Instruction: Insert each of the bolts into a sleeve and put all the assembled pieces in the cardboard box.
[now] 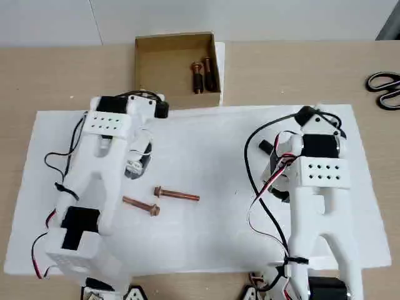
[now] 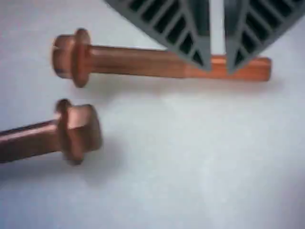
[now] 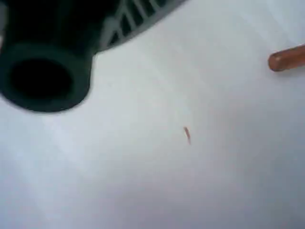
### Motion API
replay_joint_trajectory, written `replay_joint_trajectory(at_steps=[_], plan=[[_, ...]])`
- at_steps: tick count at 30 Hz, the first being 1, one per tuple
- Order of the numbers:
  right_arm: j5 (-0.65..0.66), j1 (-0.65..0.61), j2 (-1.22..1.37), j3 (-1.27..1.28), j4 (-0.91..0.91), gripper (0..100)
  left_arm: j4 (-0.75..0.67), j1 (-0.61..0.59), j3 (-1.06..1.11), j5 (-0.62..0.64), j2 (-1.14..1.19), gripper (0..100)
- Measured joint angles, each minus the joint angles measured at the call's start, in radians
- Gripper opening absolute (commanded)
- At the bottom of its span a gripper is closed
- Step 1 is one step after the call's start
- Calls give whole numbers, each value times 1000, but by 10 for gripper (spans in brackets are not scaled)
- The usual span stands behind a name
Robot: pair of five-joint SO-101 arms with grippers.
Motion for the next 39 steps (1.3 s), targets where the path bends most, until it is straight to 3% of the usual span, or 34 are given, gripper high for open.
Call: replay_joint_trajectory(at_steps=[7, 16, 22, 25, 31, 39], plan=[[0, -2, 0, 6, -63, 3, 2, -77, 0, -5, 0, 8], [0, 0, 0, 9, -92, 3, 2, -43, 0, -28, 0, 6], [12, 0, 0, 9, -107, 3, 2, -11, -17, -324, 0, 6], [49, 2, 0, 9, -107, 3, 2, -14, -61, -408, 0, 6], [109, 78, 0, 9, -107, 3, 2, -17, -71, -667, -20, 6], [164, 127, 0, 9, -107, 3, 2, 38, 244, -951, -342, 7]])
